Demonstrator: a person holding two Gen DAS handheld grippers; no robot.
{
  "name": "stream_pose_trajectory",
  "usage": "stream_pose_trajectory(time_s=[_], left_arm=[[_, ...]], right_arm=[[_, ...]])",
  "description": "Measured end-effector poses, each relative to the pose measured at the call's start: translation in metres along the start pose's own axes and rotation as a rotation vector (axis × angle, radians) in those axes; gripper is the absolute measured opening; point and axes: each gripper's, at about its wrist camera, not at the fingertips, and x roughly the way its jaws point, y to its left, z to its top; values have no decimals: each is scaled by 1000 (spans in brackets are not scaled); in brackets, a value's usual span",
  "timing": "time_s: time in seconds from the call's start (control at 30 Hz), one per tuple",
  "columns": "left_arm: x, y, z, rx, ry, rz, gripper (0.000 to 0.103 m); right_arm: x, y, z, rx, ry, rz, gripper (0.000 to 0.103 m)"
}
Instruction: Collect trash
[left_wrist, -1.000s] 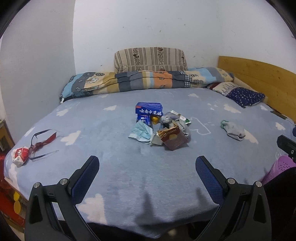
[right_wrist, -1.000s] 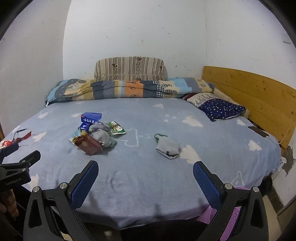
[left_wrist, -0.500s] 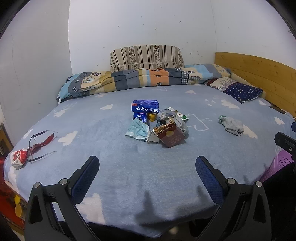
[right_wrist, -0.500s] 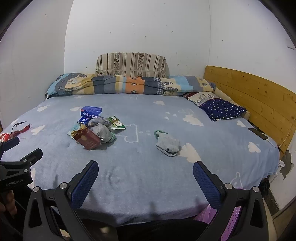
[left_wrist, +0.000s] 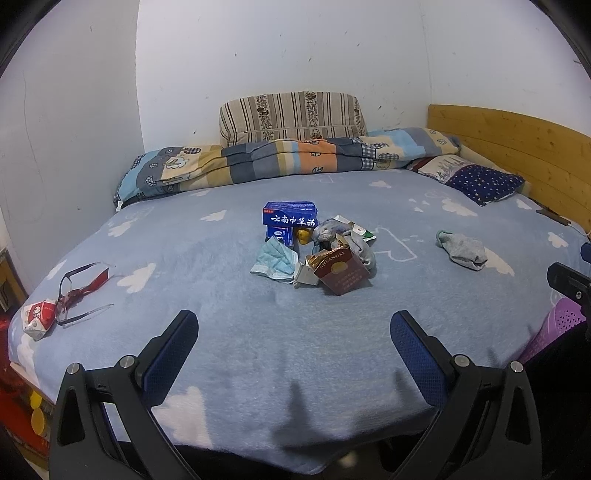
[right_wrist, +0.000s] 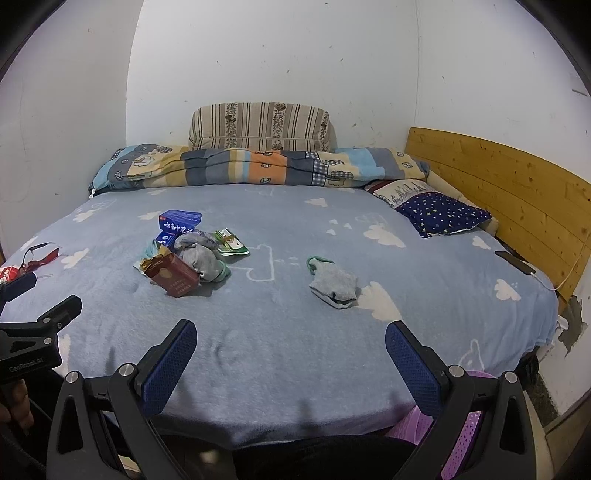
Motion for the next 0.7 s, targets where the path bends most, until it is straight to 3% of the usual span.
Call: stream_pose_trajectory(time_s=[0.7], left_arm=[[-3,-4,-3,21,-26,6,103]], right_arm=[[1,-1,-2,-2,5,0,102]])
